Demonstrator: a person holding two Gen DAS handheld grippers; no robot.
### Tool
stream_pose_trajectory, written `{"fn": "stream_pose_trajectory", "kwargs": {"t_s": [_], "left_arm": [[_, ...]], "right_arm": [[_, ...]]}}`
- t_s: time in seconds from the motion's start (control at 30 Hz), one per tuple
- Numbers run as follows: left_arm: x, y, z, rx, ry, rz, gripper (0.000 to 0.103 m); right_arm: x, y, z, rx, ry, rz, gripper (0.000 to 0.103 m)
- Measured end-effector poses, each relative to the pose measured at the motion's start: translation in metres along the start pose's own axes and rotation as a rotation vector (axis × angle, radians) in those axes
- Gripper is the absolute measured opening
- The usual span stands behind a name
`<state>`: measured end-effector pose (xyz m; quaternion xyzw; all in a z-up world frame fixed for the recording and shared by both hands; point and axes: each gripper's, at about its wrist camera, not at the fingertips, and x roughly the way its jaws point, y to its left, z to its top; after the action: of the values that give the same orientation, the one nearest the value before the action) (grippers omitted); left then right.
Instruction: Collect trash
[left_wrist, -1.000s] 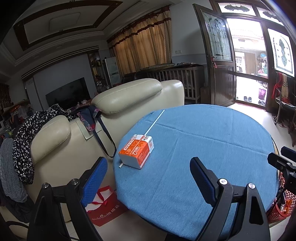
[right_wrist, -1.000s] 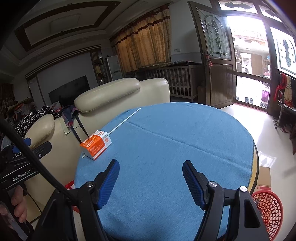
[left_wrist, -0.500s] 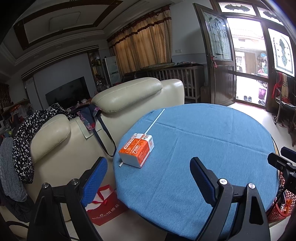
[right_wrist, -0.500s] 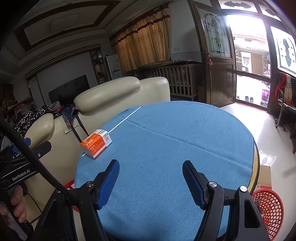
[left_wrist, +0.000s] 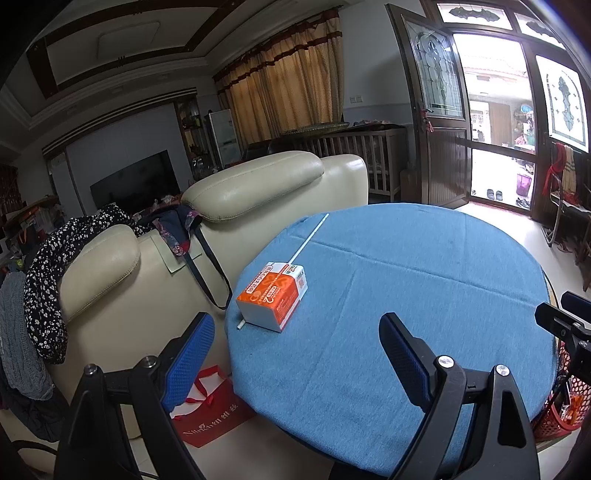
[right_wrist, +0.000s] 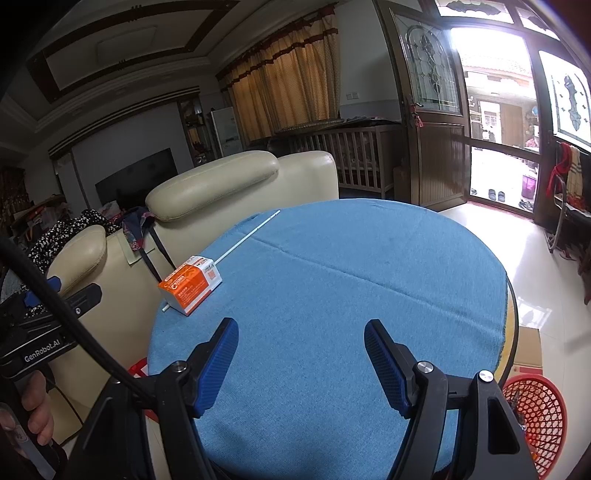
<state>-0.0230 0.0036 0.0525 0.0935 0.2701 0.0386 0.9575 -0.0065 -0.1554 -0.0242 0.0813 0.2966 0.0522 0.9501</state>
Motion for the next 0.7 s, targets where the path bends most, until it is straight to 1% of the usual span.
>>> {"fn": "stream_pose_trajectory", "kwargs": {"t_s": [0.3,0.47,0.7], "left_arm": [[0.003,-0.001,-0.003,0.002,0.006,-0.002,0.091],[0.007,-0.004,-0.008,0.004,0.017,-0.015,0.091],[0.026,-0.010,-0.018,0.015,0.065,-0.036,0.091]], "right_arm": [[0.002,0.000,-0.002,0.002,0.004,-0.003,0.074],[0.005,-0.003,-0.005,0.007,0.014,-0.013,0.074],[0.019,-0.007,-0.010,0.015,0.047,-0.041,0.074]]}}
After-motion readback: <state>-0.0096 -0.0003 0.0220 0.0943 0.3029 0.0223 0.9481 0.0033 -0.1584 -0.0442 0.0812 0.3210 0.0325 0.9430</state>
